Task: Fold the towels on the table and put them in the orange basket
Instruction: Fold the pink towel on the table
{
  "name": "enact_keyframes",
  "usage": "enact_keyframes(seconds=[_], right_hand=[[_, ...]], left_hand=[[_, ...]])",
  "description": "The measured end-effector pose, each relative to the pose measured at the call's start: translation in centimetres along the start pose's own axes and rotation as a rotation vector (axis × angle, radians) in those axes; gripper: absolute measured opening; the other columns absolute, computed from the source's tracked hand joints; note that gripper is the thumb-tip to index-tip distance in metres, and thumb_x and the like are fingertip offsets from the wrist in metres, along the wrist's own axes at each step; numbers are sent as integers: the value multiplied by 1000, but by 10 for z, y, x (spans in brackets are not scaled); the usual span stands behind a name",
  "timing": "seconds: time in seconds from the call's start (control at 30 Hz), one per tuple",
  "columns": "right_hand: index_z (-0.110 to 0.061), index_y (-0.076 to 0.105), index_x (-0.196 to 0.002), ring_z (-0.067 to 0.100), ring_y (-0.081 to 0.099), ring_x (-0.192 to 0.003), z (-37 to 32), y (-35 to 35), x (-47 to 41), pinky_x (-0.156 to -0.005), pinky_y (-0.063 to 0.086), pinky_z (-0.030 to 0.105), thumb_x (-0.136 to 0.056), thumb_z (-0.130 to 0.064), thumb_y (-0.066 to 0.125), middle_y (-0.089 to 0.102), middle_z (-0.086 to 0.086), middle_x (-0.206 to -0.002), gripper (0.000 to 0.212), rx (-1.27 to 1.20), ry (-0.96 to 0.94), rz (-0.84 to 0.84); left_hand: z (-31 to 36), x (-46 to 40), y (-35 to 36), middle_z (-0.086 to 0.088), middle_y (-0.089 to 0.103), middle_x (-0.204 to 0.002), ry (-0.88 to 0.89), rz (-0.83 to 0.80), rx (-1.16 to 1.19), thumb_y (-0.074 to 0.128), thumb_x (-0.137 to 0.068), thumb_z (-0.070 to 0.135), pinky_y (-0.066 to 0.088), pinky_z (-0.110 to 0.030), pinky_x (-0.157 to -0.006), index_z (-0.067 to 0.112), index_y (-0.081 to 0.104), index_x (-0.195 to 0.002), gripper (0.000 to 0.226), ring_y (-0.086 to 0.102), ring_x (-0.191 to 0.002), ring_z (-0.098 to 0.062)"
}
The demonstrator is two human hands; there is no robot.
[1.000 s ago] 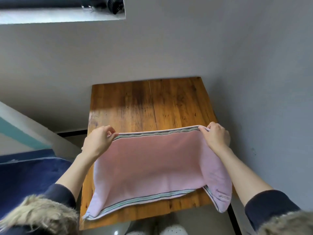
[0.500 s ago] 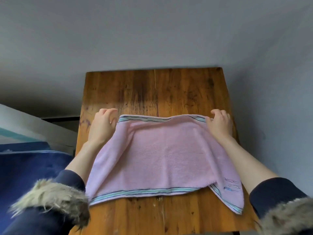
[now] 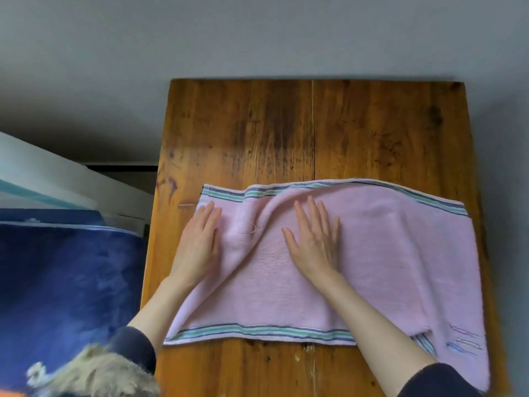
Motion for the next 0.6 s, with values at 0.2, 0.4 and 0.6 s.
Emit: enact_keyframes(seconds=[0.2,0.4,0.6], right_hand=[[-14,42,-139,31,28,-139,-5,39,2,-111,3,54,-84,-52,36,35,13,-149,66,142,18,17],[-17,33,-144,29,16,-142,-8,43,3,-112,-1,52,-88,-53,32,24,11,-154,66,177,49,58],[-18,29,-145,29,12,-143,-21,44,0,-111,-3,54,-88,-54,32,19,9,-155,68,180,63,76]], left_hand=[[-19,-16,22,3,-3,-154,116,-78,-120,8,-91,48,-6,-35,-115,18,14,-149,65,-8,-143,-17],[-68,-41,-5,-9,11,-157,57,-20,-181,12,-93,47,3,-43,-116,16,22,-148,64,3,-145,-25],[-46,-47,-13,-15,16,-155,100,77,-245,24,-94,42,3,-56,-112,15,30,-144,57,10,-143,-34]])
Point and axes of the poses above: each hand's wrist, its own x-axis away from the middle knuckle, its own y-axis out of the palm, z = x × y, the point moved 6 cm from there along -x, towards the middle knuckle
